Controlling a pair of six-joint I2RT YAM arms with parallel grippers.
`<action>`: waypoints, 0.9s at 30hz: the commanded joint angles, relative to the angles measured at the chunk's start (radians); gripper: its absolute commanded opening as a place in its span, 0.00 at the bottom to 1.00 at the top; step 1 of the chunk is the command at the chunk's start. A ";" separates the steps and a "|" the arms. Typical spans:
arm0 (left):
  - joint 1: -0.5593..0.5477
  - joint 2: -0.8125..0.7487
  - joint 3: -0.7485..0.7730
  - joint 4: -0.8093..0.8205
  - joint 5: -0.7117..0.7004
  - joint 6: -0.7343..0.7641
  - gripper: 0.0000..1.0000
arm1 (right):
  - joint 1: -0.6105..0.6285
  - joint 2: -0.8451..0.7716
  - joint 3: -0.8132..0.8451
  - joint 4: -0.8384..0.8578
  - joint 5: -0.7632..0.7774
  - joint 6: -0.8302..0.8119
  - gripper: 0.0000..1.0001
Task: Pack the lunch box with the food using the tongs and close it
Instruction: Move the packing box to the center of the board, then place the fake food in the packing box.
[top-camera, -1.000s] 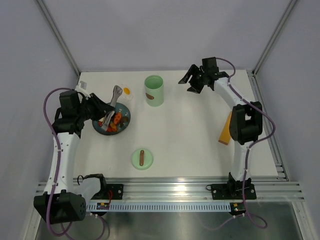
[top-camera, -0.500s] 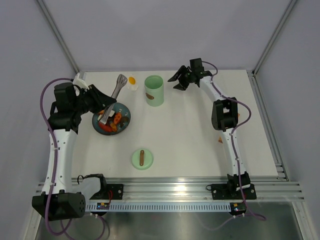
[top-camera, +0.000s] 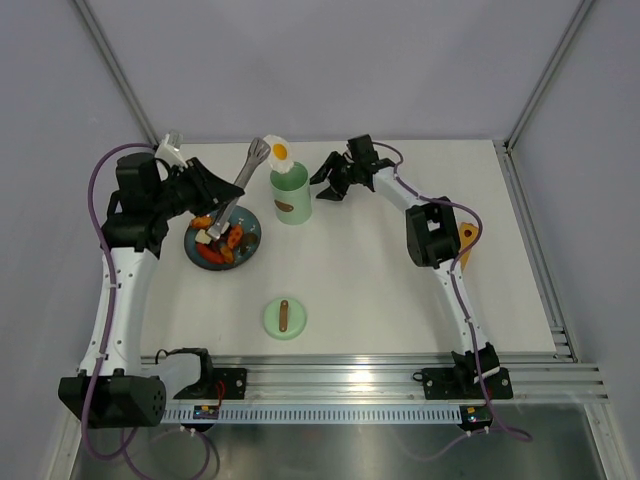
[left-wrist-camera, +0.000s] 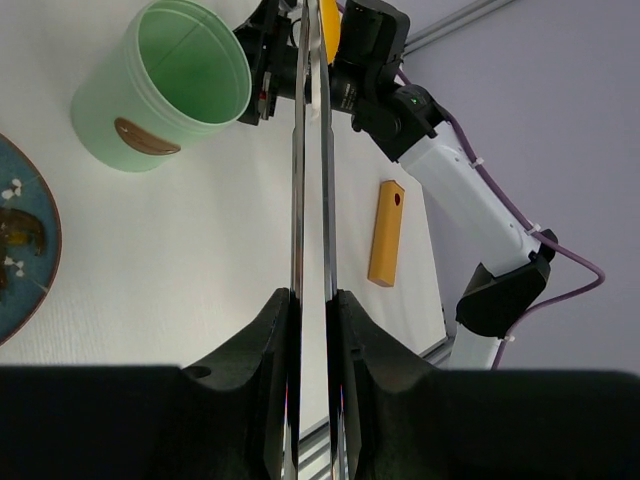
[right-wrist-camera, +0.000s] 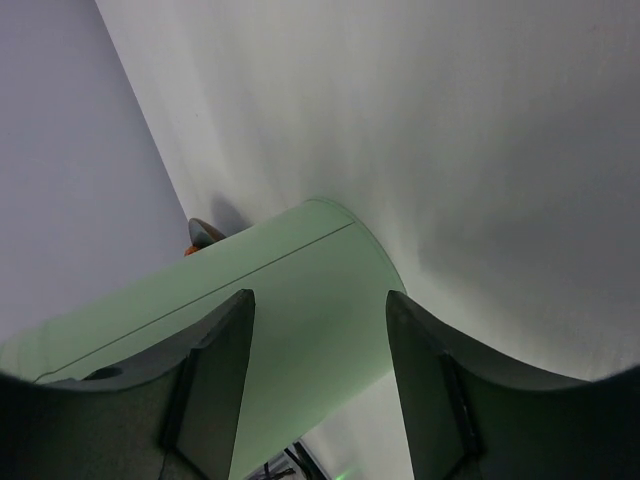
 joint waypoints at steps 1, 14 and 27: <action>-0.016 0.002 0.017 0.085 0.025 -0.023 0.00 | 0.012 -0.075 -0.042 0.050 -0.043 0.000 0.63; -0.028 0.051 -0.040 0.108 -0.055 -0.043 0.00 | -0.066 -0.450 -0.393 -0.065 0.350 -0.140 0.70; -0.028 0.149 -0.118 0.190 -0.059 -0.036 0.00 | -0.137 -0.675 -0.717 0.000 0.335 -0.200 0.74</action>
